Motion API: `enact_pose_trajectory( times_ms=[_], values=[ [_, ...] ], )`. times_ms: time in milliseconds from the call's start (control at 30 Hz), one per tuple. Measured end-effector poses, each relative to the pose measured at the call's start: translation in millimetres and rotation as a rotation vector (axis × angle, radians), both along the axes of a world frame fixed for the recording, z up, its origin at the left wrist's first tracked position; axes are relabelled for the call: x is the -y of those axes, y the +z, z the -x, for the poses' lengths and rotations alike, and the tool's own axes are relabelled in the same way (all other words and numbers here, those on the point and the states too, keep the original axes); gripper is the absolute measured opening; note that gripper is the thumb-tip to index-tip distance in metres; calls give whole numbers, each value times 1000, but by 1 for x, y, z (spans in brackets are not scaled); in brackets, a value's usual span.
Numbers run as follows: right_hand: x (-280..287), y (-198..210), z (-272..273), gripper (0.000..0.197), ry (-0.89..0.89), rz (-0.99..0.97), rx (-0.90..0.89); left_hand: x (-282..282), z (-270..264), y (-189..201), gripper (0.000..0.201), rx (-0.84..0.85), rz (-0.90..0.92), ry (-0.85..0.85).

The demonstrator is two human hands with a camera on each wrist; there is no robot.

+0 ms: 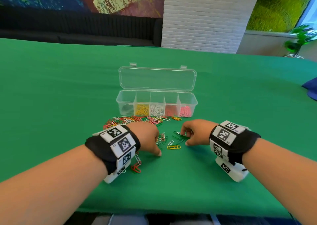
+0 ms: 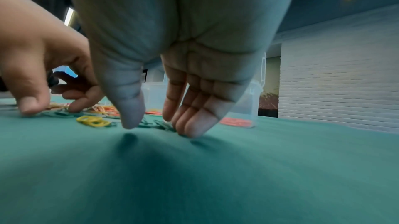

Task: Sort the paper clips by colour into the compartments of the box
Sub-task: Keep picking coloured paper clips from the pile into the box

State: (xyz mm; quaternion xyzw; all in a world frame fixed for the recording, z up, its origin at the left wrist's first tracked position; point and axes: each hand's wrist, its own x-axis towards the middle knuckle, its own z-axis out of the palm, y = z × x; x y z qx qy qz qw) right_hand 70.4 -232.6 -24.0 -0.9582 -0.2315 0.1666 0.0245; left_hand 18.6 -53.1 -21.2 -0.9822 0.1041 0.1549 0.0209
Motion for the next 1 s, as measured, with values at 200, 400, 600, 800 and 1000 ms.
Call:
enact_pose_trajectory(
  times_ms=[200,400,600,800,1000],
  values=[
    [-5,-4,2,39,28,-48,41,3,5,2,31,42,53,2],
    [-2,-5,2,48,31,-71,51,0,5,-1,39,39,87,34],
    [-7,-7,3,54,75,-55,47,-1,6,0,42,76,67,49],
    [-6,-9,3,39,85,-25,76,-2,5,-2,41,66,44,41],
    [-7,-10,1,51,85,10,73,-3,2,-5,33,80,77,-4]
  ],
)
